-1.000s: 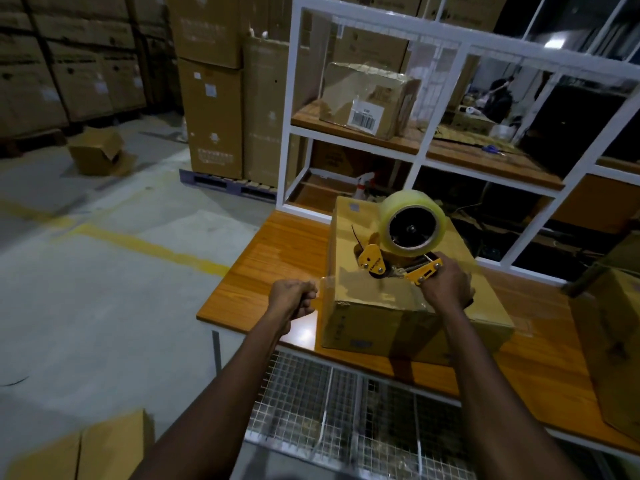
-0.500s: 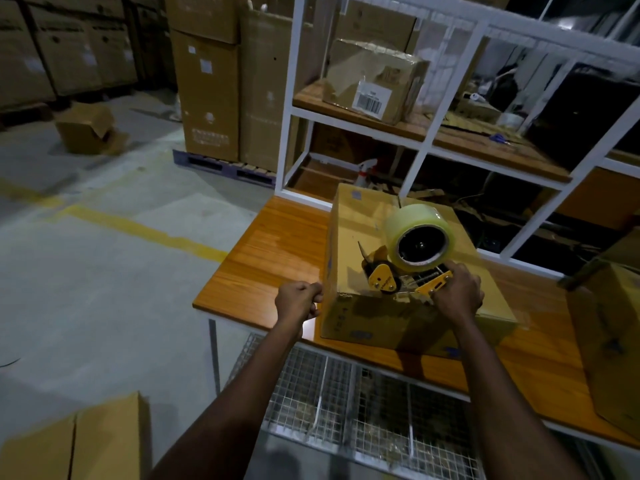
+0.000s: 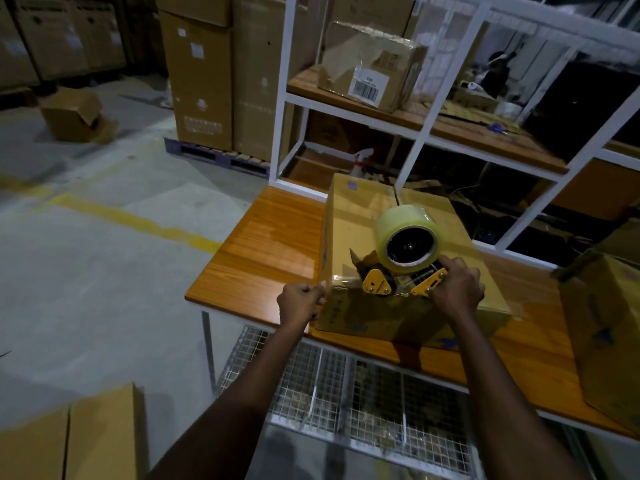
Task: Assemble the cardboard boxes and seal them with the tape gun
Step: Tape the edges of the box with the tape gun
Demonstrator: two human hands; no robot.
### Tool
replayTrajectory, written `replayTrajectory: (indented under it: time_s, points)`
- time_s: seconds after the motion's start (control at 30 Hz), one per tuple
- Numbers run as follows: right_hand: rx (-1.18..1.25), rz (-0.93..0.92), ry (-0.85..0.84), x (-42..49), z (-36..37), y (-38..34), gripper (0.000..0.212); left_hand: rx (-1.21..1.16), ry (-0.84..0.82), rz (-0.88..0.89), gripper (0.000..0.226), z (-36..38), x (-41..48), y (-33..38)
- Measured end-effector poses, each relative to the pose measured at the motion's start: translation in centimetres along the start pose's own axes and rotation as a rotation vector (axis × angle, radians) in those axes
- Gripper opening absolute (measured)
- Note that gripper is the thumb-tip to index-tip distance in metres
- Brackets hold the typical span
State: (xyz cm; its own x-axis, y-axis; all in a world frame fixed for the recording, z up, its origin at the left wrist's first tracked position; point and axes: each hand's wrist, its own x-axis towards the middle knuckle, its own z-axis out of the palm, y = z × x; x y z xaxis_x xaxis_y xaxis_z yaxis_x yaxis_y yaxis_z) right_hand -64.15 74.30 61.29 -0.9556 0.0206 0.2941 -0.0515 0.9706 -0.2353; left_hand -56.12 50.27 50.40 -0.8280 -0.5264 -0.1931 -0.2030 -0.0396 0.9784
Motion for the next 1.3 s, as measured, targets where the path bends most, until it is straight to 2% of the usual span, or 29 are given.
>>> replayTrajectory:
  time_s: [0.13, 0.2, 0.3, 0.37, 0.47, 0.53, 0.6, 0.77, 0.87, 0.97, 1.03, 1.13, 1.3]
  points:
    - [-0.036, -0.054, 0.018, 0.1, 0.2, 0.2, 0.026, 0.177, -0.027, 0.099, 0.042, 0.0, 0.2, -0.1]
    - [-0.058, -0.071, 0.025, 0.3, 0.1, 0.2, 0.026, 0.271, -0.062, 0.094, 0.045, -0.3, 0.2, 0.0]
    - [-0.109, -0.081, 0.02, 0.3, 0.1, 0.2, 0.035, 0.355, -0.152, 0.05, 0.06, -0.8, 0.2, -0.3]
    - [-0.137, -0.093, 0.014, 0.3, -0.1, 0.1, 0.039, 0.414, -0.175, 0.036, 0.058, -1.0, 0.2, -0.8]
    - [-0.148, -0.095, 0.014, 0.1, -0.2, 0.0, 0.041, 0.422, -0.015, 0.125, 0.027, -1.0, -0.3, -0.8]
    - [-0.15, -0.089, 0.015, 0.1, -0.3, -0.1, 0.043, 0.314, 0.057, 0.257, 0.042, -0.6, -1.4, 0.0]
    - [-0.152, -0.082, 0.006, 0.0, -0.4, -0.2, 0.046, 0.271, 0.021, 0.34, 0.049, -0.2, -2.6, 0.3]
    - [-0.138, -0.074, -0.01, 0.0, -0.4, -0.1, 0.047, 0.466, -0.213, 0.334, 0.073, 0.4, -4.2, -2.5]
    - [-0.116, -0.065, -0.015, -0.2, -0.4, -0.1, 0.044, 0.651, -0.167, 0.328, 0.066, -0.3, -4.9, -1.7]
    - [-0.097, -0.061, -0.006, -0.4, -0.3, 0.0, 0.039, 0.647, -0.07, 0.432, 0.075, -0.9, -4.3, -0.1]
    - [-0.087, -0.066, -0.007, -0.4, -0.3, -0.1, 0.038, 0.744, -0.109, 0.532, 0.084, -0.6, -2.9, 0.9]
    - [-0.081, -0.08, 0.011, -0.3, -0.3, 0.1, 0.036, 1.011, -0.195, 0.667, 0.079, 0.2, -1.1, 1.5]
    - [-0.06, -0.108, 0.052, -0.1, 0.3, 0.4, 0.03, 1.156, -0.147, 0.749, 0.076, -0.1, -0.7, 0.9]
